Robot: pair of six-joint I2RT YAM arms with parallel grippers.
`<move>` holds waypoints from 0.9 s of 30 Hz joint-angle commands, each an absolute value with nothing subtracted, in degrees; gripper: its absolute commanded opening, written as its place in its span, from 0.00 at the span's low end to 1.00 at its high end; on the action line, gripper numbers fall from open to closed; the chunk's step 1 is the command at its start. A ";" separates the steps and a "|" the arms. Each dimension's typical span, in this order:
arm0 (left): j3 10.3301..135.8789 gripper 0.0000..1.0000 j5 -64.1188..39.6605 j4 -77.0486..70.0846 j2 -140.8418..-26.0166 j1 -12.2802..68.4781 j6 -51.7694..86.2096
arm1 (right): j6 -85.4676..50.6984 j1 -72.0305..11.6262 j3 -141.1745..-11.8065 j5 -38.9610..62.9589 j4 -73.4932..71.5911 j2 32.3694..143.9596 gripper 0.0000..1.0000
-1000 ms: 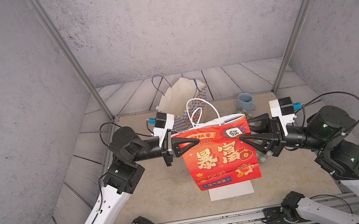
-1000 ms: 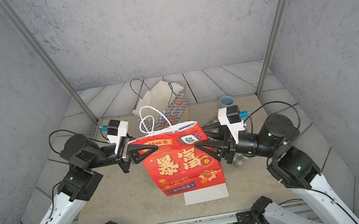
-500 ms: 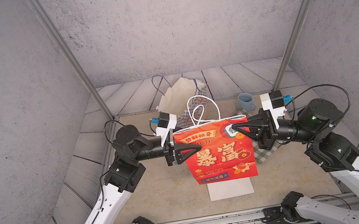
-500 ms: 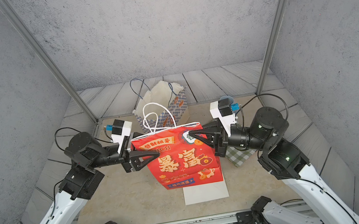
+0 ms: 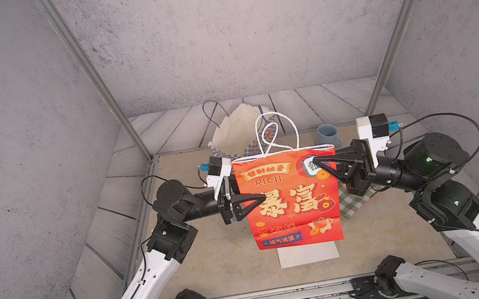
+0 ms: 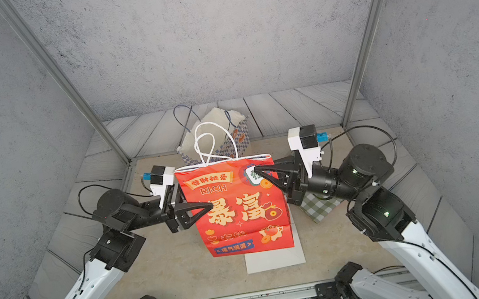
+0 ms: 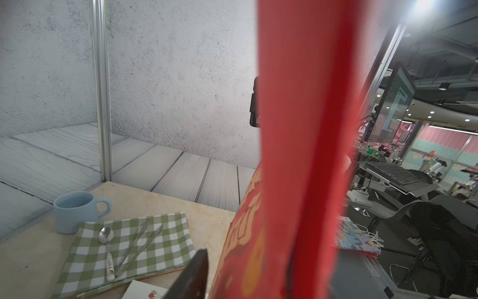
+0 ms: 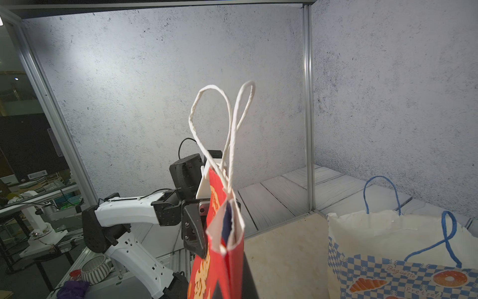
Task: Put away the paper bag
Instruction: Press the paper bag.
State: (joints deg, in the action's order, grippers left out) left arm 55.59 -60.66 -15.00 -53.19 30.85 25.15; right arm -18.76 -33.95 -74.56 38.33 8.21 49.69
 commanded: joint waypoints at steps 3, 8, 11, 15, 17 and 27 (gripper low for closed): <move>55.58 0.21 -61.64 -17.50 -52.39 30.59 25.83 | -18.91 -34.10 -75.30 35.40 6.22 49.30 0.00; 55.46 0.35 -60.79 -16.12 -51.79 30.62 25.47 | -18.15 -34.15 -75.22 32.44 5.80 49.47 0.00; 55.14 0.58 -61.29 -15.02 -51.59 30.59 25.28 | -18.18 -34.10 -75.32 31.24 5.41 49.64 0.00; 54.28 0.62 -62.36 -13.29 -51.67 30.59 24.78 | -18.19 -34.10 -75.59 29.63 5.07 49.95 0.00; 53.64 0.62 -62.61 -12.08 -51.68 30.59 23.83 | -18.52 -34.12 -75.54 29.02 4.49 50.16 0.00; 53.35 0.39 -63.00 -10.56 -52.09 30.60 22.14 | -17.97 -34.12 -75.83 26.42 4.57 50.50 0.00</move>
State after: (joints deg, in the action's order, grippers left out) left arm 53.69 -61.10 -11.94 -52.23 30.70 22.85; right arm -18.39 -34.11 -74.56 30.22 8.34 50.83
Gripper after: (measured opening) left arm 0.416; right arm 0.045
